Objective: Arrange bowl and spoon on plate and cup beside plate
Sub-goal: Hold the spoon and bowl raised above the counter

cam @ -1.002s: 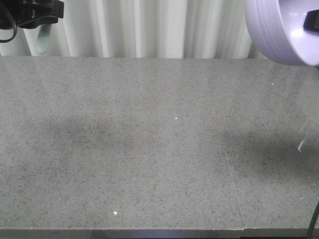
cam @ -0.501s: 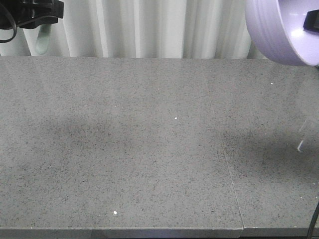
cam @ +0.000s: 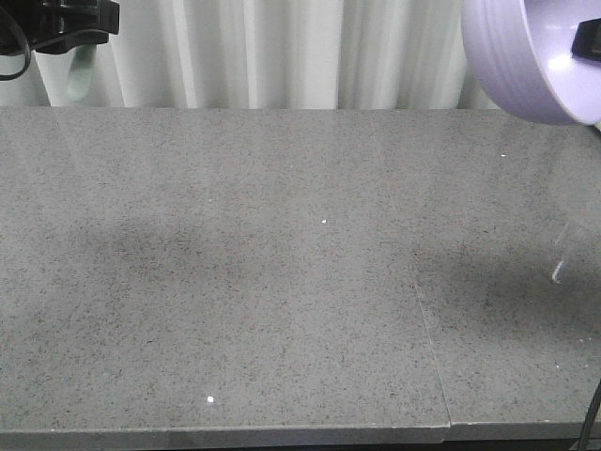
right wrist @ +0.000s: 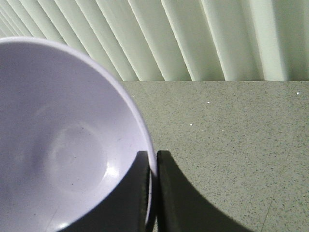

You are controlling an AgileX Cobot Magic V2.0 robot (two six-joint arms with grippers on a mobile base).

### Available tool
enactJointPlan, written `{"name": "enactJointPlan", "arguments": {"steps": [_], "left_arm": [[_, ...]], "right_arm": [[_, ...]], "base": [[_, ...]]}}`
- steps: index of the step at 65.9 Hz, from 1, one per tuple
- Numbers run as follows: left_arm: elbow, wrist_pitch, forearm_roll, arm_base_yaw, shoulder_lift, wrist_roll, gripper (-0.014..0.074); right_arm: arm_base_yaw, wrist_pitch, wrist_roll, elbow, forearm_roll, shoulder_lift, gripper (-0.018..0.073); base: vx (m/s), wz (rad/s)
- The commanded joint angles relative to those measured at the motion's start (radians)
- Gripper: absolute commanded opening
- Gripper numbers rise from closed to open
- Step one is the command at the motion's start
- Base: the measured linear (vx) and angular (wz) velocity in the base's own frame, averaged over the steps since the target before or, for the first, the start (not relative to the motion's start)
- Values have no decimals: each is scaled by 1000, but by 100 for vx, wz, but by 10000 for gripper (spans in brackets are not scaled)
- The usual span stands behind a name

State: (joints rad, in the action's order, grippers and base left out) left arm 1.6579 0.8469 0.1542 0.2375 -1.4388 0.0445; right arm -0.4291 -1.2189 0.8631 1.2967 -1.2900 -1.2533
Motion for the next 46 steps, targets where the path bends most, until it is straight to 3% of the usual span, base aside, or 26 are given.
{"name": "enactJointPlan", "arguments": {"steps": [1, 46], "left_arm": [[30, -64, 17, 3, 35, -3, -8], [30, -64, 17, 3, 35, -3, -8]], "right_arm": [[-5, 5, 9, 29, -75, 24, -5], [-5, 5, 9, 29, -75, 24, -5]], "base": [[-1, -6], [-1, -12]]}}
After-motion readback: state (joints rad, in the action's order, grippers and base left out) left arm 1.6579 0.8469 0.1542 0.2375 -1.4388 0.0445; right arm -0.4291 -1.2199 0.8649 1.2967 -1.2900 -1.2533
